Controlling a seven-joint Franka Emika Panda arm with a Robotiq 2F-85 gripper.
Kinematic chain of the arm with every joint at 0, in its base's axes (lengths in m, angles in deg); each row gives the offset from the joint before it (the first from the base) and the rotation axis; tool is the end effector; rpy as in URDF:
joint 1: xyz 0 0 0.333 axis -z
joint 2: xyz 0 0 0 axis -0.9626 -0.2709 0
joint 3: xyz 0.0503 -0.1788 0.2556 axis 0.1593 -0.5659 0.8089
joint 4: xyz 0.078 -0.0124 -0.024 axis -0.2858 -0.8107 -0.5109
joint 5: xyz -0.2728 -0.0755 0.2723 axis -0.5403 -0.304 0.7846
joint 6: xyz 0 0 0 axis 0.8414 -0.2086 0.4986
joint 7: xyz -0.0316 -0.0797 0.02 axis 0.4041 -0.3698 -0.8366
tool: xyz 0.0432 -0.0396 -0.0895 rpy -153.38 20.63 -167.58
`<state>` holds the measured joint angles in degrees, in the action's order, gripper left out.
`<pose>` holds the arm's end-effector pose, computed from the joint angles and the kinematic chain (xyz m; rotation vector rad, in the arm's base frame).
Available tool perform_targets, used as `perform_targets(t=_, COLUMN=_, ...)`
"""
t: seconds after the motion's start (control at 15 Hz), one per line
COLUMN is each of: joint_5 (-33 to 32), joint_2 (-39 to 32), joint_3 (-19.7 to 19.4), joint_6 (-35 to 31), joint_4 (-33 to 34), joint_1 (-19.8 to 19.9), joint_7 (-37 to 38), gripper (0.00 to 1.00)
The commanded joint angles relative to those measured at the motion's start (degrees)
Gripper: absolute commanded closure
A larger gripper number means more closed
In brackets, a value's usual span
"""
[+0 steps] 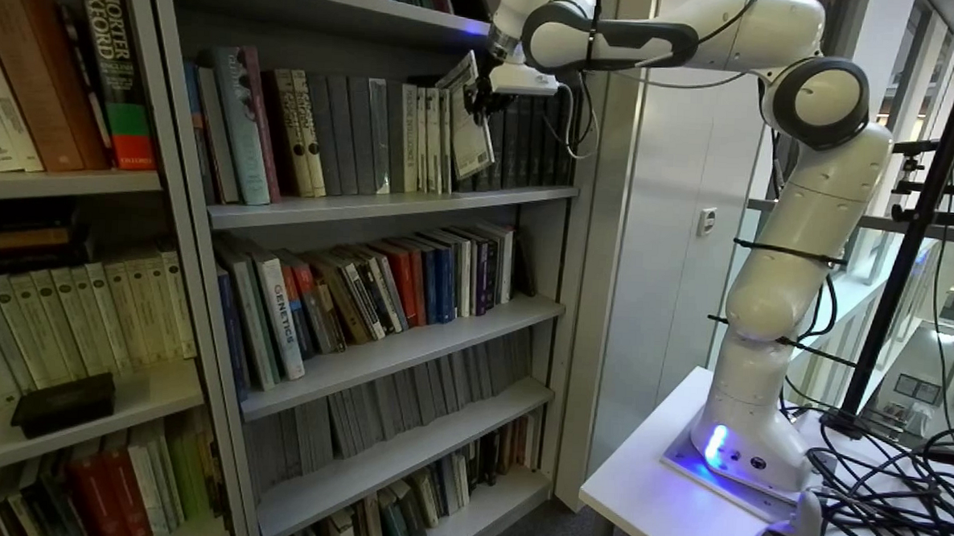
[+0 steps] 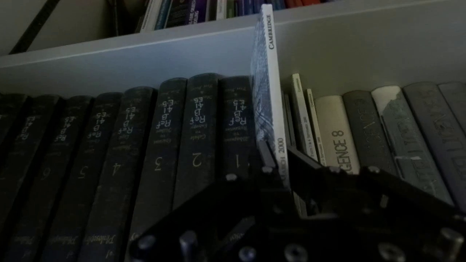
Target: Move the thin white book to the left of the black book
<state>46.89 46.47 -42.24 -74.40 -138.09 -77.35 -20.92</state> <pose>0.4959 0.1873 0.7376 2.8070 -0.4349 1.0308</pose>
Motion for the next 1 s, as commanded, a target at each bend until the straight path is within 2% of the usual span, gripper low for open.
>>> perform_targets(t=0.0, joint_5=-0.86, joint_2=-1.55, joint_3=-1.92, joint_6=-8.83, joint_4=-0.08, joint_1=-0.62, joint_7=3.05, gripper=0.97)
perform_targets(t=0.4, joint_5=-3.54, joint_2=-4.08, joint_3=-3.69, joint_6=-19.61, joint_4=-2.46, joint_1=-0.58, joint_7=3.46, gripper=0.97)
perform_targets(t=0.93, joint_5=-9.11, joint_2=-5.52, joint_3=-5.63, joint_6=-23.28, joint_4=-7.46, joint_1=-0.53, joint_7=4.2, gripper=0.97)
